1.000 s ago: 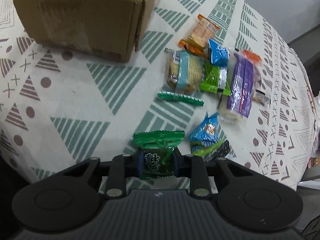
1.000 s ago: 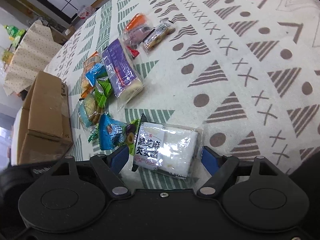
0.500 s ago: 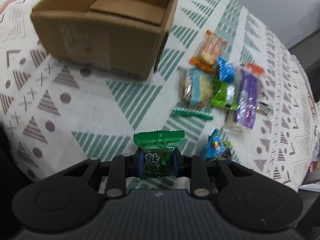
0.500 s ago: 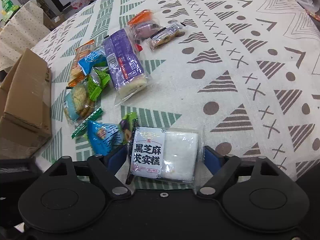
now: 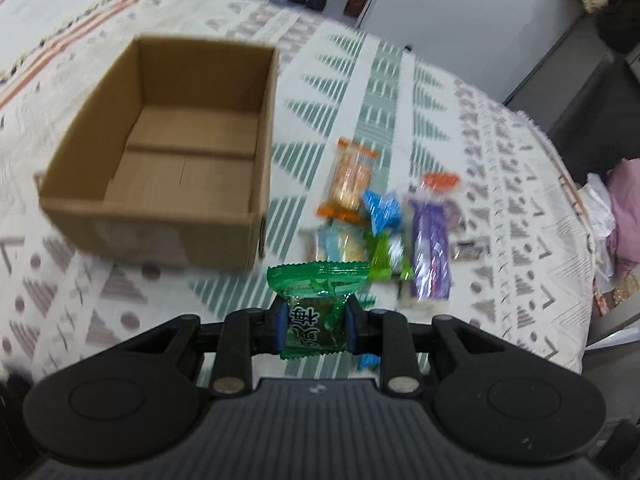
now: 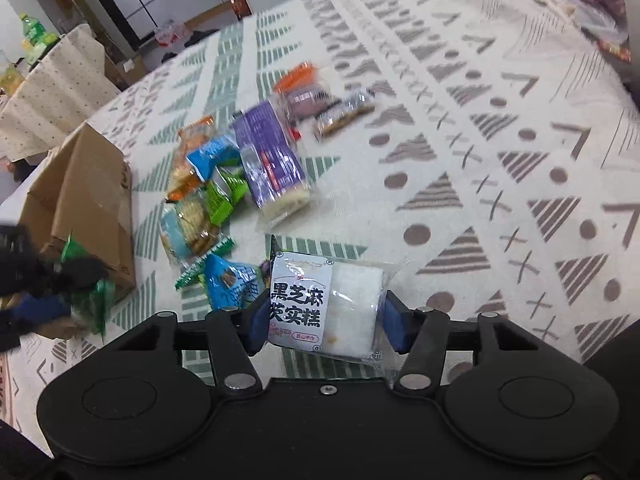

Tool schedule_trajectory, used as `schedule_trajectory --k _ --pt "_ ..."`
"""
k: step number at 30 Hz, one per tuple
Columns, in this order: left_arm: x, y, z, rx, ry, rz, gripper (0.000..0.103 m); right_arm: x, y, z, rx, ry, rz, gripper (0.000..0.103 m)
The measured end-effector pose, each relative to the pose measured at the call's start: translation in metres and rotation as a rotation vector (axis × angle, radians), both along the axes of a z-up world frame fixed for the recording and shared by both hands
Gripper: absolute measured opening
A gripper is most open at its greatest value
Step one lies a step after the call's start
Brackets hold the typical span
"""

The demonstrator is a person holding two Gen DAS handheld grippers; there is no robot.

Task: Organize snacks
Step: 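Carry both packets to the cardboard box and release them inside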

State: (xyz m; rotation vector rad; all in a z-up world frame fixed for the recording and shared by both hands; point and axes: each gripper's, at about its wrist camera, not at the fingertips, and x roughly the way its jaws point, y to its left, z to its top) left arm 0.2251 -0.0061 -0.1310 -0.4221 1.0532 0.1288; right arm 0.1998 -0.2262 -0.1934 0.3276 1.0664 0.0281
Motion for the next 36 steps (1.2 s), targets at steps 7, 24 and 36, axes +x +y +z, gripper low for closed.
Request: schedule_trajectory --k 7,24,36 --pt "0.004 0.015 0.021 -0.026 -0.049 0.01 0.026 -0.004 -0.002 0.034 0.008 -0.078 -0.022 0.054" --pt "0.006 0.097 0.089 -0.055 -0.064 0.068 0.026 0.026 0.047 0.116 0.055 -0.2 0.073 0.054" --pt "0.027 0.152 0.073 -0.063 0.011 0.097 0.027 0.05 0.098 0.12 0.078 -0.194 0.158 0.054"
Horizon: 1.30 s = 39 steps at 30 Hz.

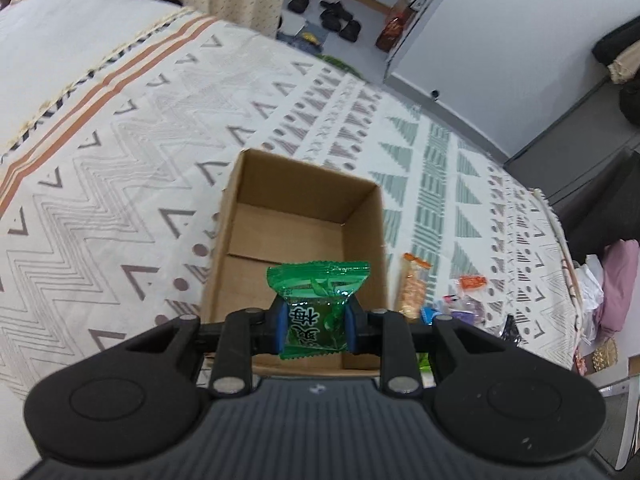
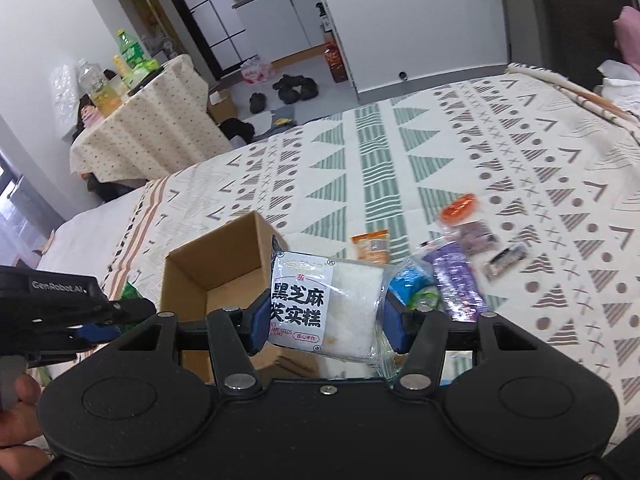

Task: Organize snacks
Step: 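Carry both packets to the cardboard box and release them inside, then move both tools back over the snack pile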

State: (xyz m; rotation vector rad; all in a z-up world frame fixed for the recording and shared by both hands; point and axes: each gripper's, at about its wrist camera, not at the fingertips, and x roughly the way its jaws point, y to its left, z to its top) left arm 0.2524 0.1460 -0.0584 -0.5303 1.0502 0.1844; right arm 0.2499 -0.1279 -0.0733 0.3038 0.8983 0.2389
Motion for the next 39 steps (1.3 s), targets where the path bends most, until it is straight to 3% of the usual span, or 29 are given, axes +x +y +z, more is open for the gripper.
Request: schedule_trajectory --k 14,17,26,31,36,39 --pt "0.018 0.025 -0.054 -0.069 0.12 0.022 0.027 0.025 0.061 -0.008 -0.028 0.048 0.15 0.054" --pt "0.019 0.03 -0.058 -0.058 0.149 0.047 0.031 0.03 0.073 -0.008 -0.038 0.054 0.183 0.054" --pt "0.004 0.038 -0.047 -0.037 0.123 0.076 0.059 0.03 0.086 -0.014 -0.02 0.046 0.233 0.055" --pt "-0.002 0.033 -0.036 -0.014 0.115 0.063 0.072 0.028 0.085 -0.01 -0.011 0.023 0.252 0.061" --pt "-0.01 0.025 -0.026 0.009 0.093 0.055 0.081 0.023 0.069 0.002 -0.001 -0.005 0.245 0.078" --pt "-0.015 0.019 -0.022 0.01 0.087 0.048 0.083 0.018 0.056 0.008 -0.015 -0.022 0.23 0.082"
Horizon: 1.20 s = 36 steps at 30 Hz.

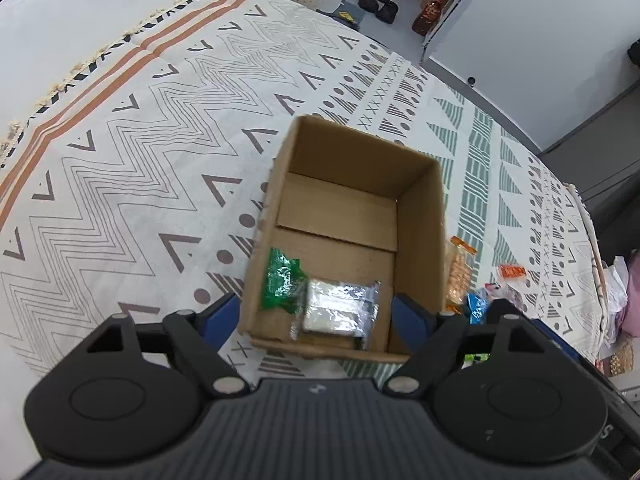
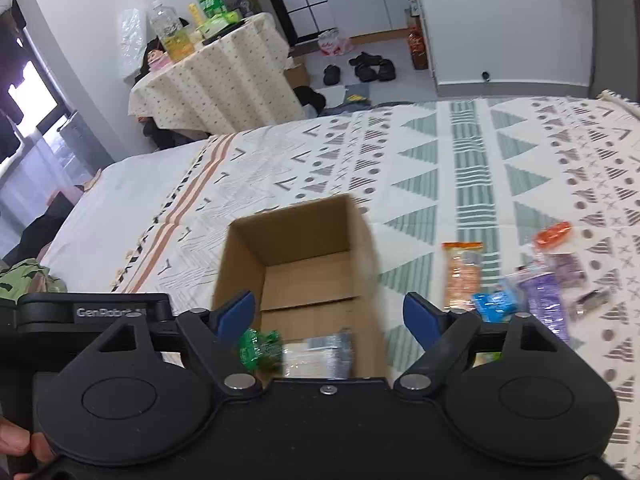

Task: Organize snacks
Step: 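Move both tools back over the snack pile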

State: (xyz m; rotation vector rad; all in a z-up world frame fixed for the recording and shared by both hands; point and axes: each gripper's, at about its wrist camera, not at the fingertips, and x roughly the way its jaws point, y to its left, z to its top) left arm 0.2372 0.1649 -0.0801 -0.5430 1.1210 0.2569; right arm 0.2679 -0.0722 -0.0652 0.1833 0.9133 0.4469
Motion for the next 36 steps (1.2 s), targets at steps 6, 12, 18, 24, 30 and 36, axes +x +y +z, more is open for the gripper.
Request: schedule_trajectory --k 6,12,18,24,30,36 --pt "-0.013 -0.016 0.011 0.064 -0.019 -0.013 0.093 -0.016 -0.034 0.009 -0.004 -0.055 -0.04 0.098" --pt "-0.026 -0.034 0.018 0.087 -0.044 -0.037 0.103 -0.032 -0.062 0.01 -0.005 -0.088 -0.071 0.103" --pt "-0.036 -0.054 0.024 0.09 -0.068 -0.065 0.103 -0.053 -0.089 0.015 -0.018 -0.127 -0.07 0.103" --pt "-0.044 -0.077 0.023 0.059 -0.083 -0.118 0.103 -0.069 -0.115 0.016 -0.033 -0.151 -0.099 0.103" --pt "-0.049 -0.099 0.025 0.043 -0.11 -0.167 0.103 -0.08 -0.141 0.005 -0.061 -0.122 -0.127 0.103" --pt "-0.05 -0.122 0.02 0.035 -0.097 -0.217 0.103 -0.091 -0.165 -0.009 -0.071 -0.091 -0.164 0.103"
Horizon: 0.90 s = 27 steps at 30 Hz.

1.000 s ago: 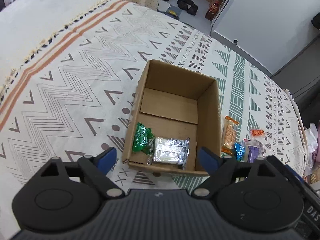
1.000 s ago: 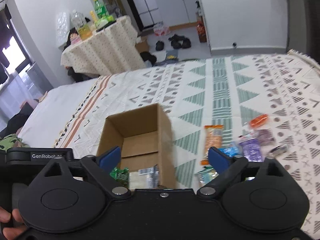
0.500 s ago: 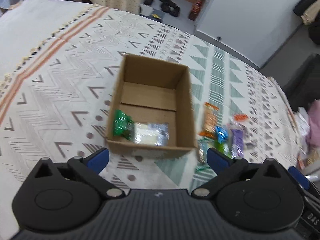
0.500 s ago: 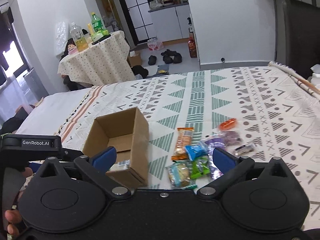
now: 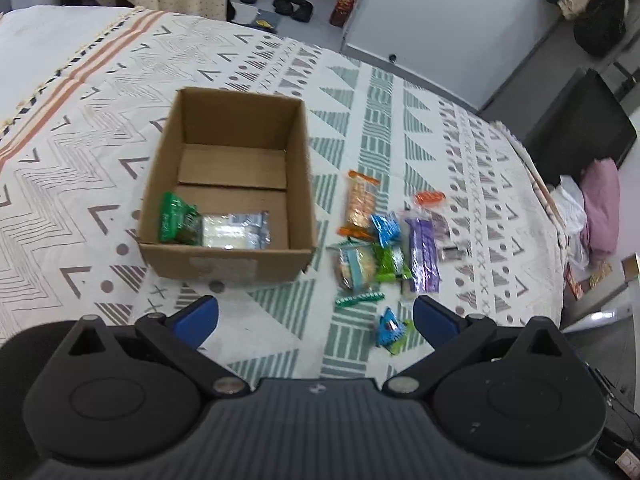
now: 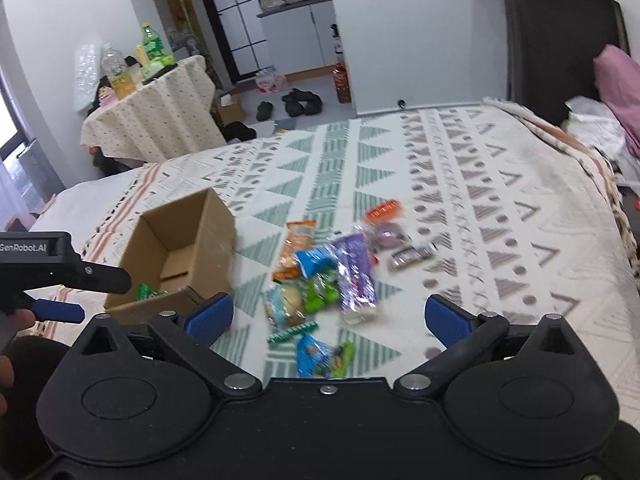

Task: Organize snacks
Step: 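Move both tools back over the snack pile, then grasp the blue triangular candy with the left gripper while the right grasps the purple bar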

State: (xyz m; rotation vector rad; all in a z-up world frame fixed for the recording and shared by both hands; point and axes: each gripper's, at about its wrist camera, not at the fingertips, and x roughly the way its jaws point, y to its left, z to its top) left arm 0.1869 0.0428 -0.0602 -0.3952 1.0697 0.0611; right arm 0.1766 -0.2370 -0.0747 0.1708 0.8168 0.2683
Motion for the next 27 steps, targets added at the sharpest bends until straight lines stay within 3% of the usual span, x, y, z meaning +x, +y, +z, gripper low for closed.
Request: schedule_trajectory --k 5,8,17,27 --pt "0.0 -0.021 -0.01 -0.005 0.017 -0.033 0.103 -0.005 -0.014 -0.012 0.023 0.034 0.009 0.101" --pt "0.001 -0.031 -0.017 0.006 0.022 -0.042 0.103 -0.005 -0.019 -0.022 0.061 0.069 0.026 0.095" --pt "0.01 -0.052 -0.049 -0.052 0.072 -0.057 0.1 0.002 -0.029 -0.055 0.118 0.187 0.031 0.066" --pt "0.03 -0.082 -0.094 -0.081 0.14 -0.01 0.086 0.022 -0.049 -0.062 0.108 0.213 0.024 0.049"
